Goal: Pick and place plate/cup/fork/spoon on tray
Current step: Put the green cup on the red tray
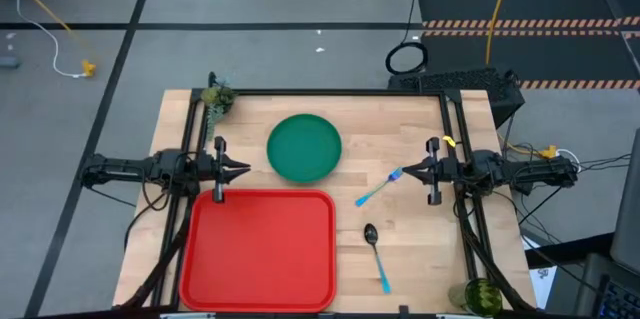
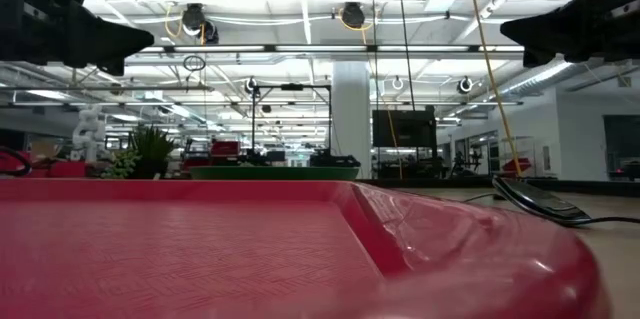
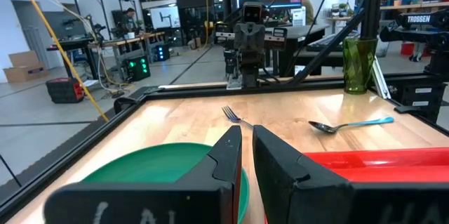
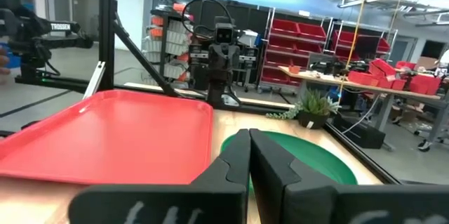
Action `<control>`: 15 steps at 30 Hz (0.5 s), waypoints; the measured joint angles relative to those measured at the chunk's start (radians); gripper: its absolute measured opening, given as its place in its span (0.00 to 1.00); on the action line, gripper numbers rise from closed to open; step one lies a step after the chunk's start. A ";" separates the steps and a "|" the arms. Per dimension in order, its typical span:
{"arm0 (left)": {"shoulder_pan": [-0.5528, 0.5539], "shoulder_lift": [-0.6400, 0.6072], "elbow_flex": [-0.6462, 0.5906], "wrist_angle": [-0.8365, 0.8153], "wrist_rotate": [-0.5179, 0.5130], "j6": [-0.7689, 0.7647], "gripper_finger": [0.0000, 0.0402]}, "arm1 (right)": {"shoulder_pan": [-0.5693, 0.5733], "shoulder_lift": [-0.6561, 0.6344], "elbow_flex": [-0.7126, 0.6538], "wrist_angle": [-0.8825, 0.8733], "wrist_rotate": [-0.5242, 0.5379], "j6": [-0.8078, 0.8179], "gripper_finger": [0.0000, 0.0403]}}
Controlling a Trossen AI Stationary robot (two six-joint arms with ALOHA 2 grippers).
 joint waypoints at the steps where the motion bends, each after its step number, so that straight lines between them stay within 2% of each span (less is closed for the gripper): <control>1: 0.000 0.000 0.000 0.004 -0.001 0.000 0.10 | 0.000 0.000 0.000 0.000 0.000 0.000 0.00; 15: 0.000 0.000 0.000 0.011 -0.002 0.000 0.10 | 0.000 0.000 0.000 -0.006 -0.002 0.014 0.00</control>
